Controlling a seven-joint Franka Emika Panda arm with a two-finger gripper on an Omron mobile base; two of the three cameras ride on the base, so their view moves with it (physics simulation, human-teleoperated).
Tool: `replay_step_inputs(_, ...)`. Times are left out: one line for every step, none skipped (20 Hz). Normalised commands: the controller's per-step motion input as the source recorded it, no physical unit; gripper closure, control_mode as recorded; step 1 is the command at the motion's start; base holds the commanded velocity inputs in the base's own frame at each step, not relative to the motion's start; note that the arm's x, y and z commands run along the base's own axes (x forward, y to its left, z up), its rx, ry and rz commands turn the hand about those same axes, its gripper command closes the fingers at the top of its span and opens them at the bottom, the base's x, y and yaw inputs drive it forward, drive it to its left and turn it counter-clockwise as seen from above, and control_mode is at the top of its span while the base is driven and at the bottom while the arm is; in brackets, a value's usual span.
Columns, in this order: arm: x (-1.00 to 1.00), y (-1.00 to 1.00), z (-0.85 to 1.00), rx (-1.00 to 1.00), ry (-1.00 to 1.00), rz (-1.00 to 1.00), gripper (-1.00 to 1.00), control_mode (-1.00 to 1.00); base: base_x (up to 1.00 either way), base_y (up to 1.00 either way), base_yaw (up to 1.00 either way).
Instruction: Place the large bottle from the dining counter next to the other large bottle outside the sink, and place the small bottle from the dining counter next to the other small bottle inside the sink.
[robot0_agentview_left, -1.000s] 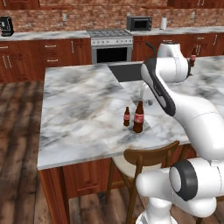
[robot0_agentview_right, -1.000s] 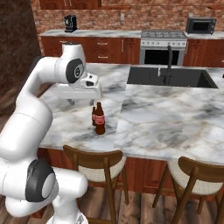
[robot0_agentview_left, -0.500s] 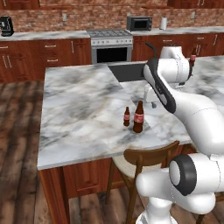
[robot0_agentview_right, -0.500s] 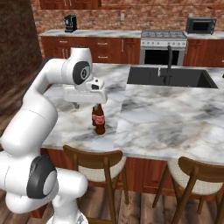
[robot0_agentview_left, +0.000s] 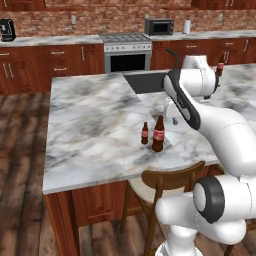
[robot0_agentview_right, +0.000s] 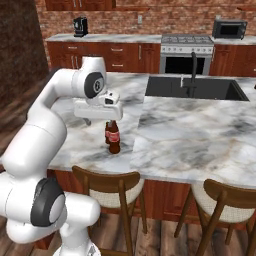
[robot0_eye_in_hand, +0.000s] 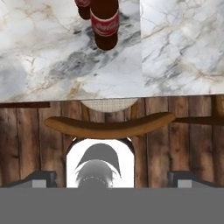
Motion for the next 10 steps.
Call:
replay_step_inputs(0.0,0.0,-0.17,0.05,-0.1,0.0,-1.0,-1.0,0.0,0.0,0.0)
replay_step_inputs(0.0,0.0,-0.19,0.05,-0.05,0.0,-1.0,-1.0,0.0,0.0,0.0)
replay_step_inputs(0.0,0.0,-0.19,0.06,-0.07,0.0,-1.0,-1.0,0.0,0.0,0.0)
replay_step_inputs(0.0,0.0,-0.17,0.08,-0.09,0.0,-1.0,-1.0,0.0,0.0,0.0)
replay_step_inputs(0.0,0.0,-0.13,0.08,-0.09,0.0,-1.0,-1.0,0.0,0.0,0.0)
replay_step_inputs(0.0,0.0,-0.1,0.07,-0.09,0.0,-1.0,-1.0,0.0,0.0,0.0)
replay_step_inputs(0.0,0.0,-0.01,0.07,-0.11,0.0,-1.0,-1.0,0.0,0.0,0.0)
replay_step_inputs(0.0,0.0,0.0,0.07,-0.11,0.0,-1.0,-1.0,0.0,0.0,0.0)
replay_step_inputs(0.0,0.0,0.0,0.07,-0.14,0.0,-1.0,-1.0,0.0,0.0,0.0)
replay_step_inputs(0.0,0.0,0.0,0.04,-0.12,0.0,-1.0,-1.0,0.0,0.0,0.0)
